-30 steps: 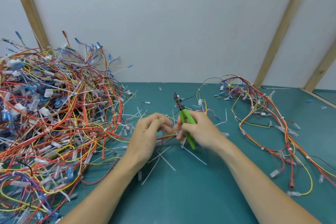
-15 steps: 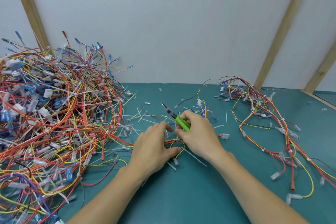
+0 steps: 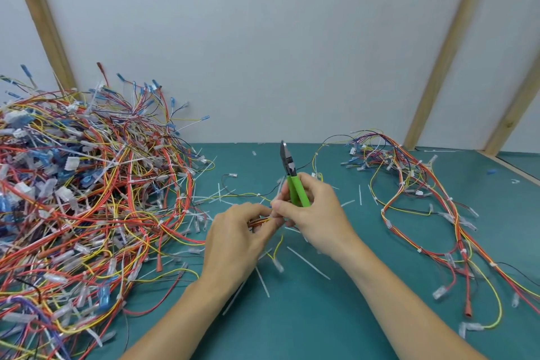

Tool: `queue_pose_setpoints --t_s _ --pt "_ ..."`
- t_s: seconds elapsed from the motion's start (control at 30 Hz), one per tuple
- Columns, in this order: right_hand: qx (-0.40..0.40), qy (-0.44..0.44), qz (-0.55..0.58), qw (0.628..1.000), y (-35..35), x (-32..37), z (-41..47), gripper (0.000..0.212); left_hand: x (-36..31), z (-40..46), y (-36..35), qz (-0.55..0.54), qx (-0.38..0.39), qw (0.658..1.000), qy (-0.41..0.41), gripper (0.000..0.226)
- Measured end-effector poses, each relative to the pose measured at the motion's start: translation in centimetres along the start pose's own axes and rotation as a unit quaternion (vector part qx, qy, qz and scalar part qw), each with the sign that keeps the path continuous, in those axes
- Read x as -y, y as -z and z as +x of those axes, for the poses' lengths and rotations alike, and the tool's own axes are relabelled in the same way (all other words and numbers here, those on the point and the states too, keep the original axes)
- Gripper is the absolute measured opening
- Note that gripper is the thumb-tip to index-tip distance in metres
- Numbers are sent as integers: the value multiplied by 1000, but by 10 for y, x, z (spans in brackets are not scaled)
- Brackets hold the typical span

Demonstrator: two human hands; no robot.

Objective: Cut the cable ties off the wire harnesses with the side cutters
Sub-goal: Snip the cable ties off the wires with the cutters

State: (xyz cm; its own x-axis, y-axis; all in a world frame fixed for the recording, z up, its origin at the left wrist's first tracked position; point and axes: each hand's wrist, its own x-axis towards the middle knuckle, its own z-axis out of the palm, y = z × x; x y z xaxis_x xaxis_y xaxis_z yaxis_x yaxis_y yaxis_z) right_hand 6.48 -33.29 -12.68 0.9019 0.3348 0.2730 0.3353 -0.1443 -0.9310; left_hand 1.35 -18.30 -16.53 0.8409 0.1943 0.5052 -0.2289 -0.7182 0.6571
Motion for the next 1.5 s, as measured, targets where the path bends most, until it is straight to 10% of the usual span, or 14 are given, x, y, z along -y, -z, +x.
queue_pose_setpoints --t_s 0.2,1.5 --pt "-27 24 -5 999 -4 0 0 18 -1 5 12 128 -26 986 -100 6" --pt "20 59 -310 949 63 -15 16 47 13 7 12 -71 -43 992 90 7"
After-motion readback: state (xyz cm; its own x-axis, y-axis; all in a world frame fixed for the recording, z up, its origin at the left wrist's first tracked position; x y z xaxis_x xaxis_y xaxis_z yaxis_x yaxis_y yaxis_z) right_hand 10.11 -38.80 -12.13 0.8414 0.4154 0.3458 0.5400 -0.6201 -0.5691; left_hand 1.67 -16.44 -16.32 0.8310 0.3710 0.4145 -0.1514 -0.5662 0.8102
